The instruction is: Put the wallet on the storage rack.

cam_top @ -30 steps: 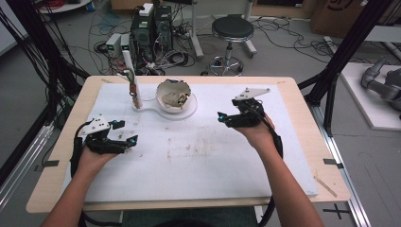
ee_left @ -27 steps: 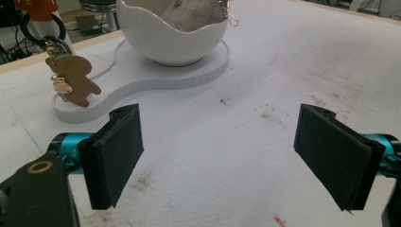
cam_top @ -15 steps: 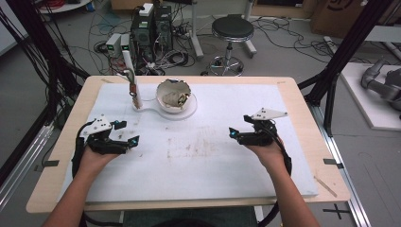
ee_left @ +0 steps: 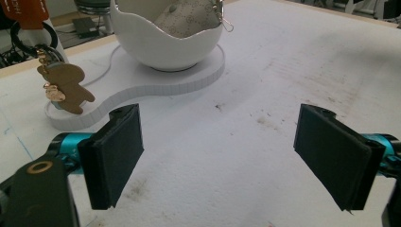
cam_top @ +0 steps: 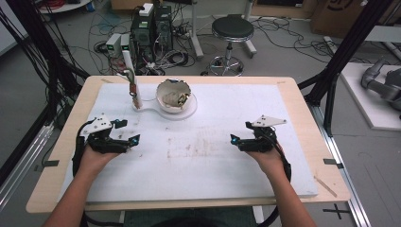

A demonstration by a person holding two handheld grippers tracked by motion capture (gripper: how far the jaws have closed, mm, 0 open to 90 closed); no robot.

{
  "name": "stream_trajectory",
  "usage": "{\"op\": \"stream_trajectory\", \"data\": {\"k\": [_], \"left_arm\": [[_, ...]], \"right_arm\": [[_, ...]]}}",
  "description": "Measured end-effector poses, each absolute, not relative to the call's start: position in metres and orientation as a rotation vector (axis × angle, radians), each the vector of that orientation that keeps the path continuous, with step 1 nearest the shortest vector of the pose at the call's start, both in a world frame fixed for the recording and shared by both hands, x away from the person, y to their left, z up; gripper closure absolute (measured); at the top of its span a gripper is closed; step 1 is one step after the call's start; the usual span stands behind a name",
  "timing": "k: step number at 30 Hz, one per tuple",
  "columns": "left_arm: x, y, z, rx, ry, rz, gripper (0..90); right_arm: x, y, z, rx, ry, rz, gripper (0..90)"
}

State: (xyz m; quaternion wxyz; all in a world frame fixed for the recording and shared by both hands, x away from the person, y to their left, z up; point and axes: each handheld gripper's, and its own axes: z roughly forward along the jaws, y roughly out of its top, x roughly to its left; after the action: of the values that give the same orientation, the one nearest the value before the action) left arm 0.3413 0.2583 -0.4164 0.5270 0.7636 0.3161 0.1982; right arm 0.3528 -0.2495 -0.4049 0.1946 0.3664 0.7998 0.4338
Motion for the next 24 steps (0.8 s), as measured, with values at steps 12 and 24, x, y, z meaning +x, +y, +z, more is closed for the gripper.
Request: {"op": "stream_trajectory", "data": {"k": [12, 24], "left_arm": [[0.3396, 0.2598, -0.416, 1.809, 0.734, 0.469, 16.3], [0.3414, 0.2608, -0.4172, 1.809, 0.746, 0.461, 16.2]], "right_arm": [[0.3529, -0.2516, -0.4071, 1.06, 2.228, 1.204, 17.1], [0.357, -0.255, -0.4122, 1.075, 2.238, 1.18, 17.1]]}}
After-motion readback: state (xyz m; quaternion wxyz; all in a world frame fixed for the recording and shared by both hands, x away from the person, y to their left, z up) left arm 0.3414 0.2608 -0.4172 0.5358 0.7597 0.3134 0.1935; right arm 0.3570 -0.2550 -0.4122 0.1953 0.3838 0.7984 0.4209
